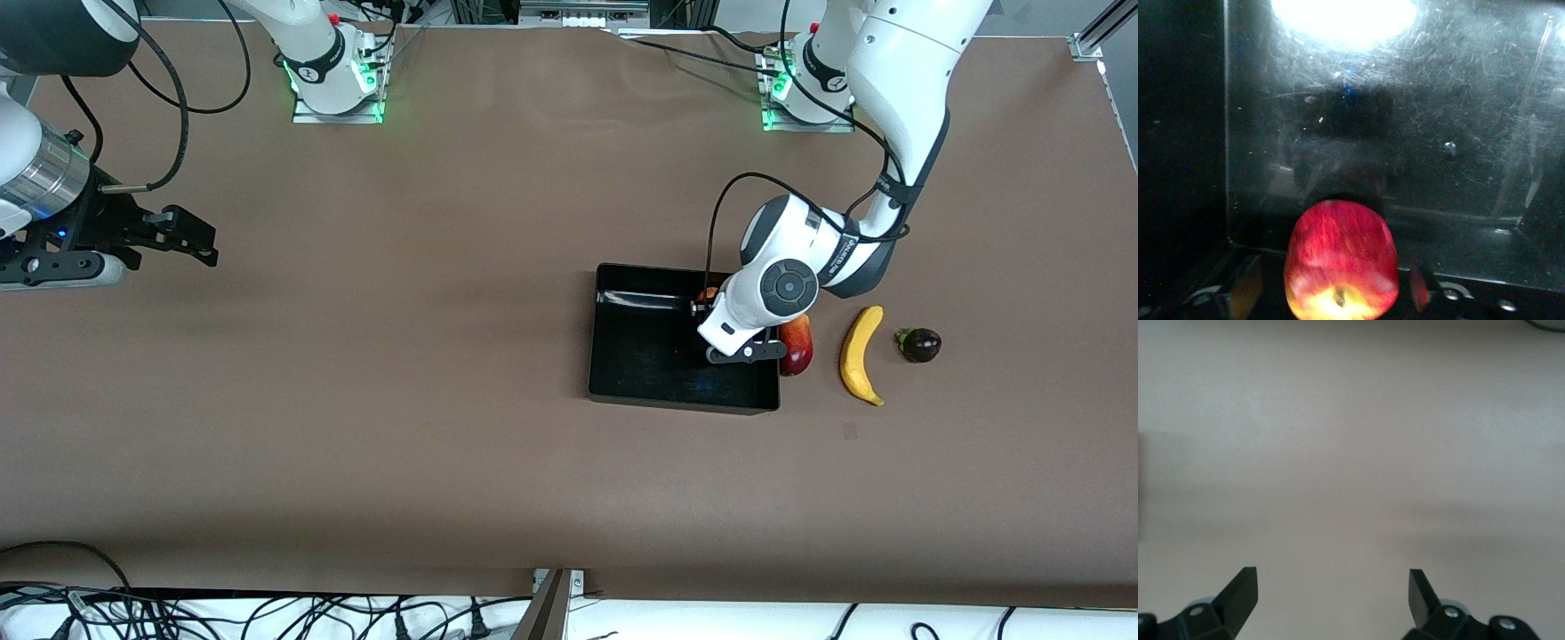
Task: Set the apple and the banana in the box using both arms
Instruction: 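Open the left gripper to drop the apple in the box, then move the left gripper to the yellow banana and grasp it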
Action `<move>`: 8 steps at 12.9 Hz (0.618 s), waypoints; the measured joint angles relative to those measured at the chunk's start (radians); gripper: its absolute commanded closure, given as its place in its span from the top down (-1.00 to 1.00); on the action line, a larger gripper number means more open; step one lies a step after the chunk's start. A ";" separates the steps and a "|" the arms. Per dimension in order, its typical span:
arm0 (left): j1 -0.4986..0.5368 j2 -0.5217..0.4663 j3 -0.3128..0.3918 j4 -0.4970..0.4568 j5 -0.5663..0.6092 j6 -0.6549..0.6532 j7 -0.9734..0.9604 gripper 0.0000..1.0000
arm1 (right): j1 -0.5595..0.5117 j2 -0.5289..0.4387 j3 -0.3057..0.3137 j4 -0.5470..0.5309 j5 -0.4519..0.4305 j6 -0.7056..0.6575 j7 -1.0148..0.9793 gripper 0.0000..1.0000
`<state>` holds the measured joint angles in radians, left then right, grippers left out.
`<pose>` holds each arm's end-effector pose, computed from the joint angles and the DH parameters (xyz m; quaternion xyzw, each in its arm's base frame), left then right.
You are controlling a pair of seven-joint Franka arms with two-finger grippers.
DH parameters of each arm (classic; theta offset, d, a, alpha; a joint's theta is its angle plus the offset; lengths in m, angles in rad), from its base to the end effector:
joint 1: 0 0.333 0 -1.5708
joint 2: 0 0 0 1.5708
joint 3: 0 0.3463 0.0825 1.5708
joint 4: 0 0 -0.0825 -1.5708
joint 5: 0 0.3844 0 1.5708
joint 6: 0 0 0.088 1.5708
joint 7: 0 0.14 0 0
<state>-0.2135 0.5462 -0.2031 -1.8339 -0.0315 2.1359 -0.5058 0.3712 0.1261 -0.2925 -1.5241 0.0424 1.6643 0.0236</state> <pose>0.5758 -0.2511 0.2143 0.9890 0.0622 -0.1338 0.0072 0.6006 0.0633 0.5821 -0.9996 -0.0270 -0.0096 0.0035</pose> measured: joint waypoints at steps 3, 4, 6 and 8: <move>0.020 -0.042 0.016 0.106 0.075 -0.173 0.000 1.00 | 0.000 0.000 0.000 0.000 0.000 0.000 0.000 1.00; 0.033 -0.055 0.017 0.153 0.123 -0.239 0.008 1.00 | 0.000 0.000 0.000 0.000 0.000 0.000 0.000 1.00; 0.069 -0.067 0.021 0.205 0.175 -0.303 0.083 1.00 | 0.000 0.000 0.000 0.000 0.000 0.000 0.000 1.00; 0.144 -0.062 0.025 0.208 0.186 -0.305 0.226 1.00 | 0.000 0.000 0.000 0.000 0.000 0.000 0.000 1.00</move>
<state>-0.0697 0.4843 -0.1782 -1.6257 0.1543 1.8306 -0.2801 0.3710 0.1262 -0.2928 -1.5240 0.0424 1.6644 0.0236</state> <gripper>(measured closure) 0.000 0.000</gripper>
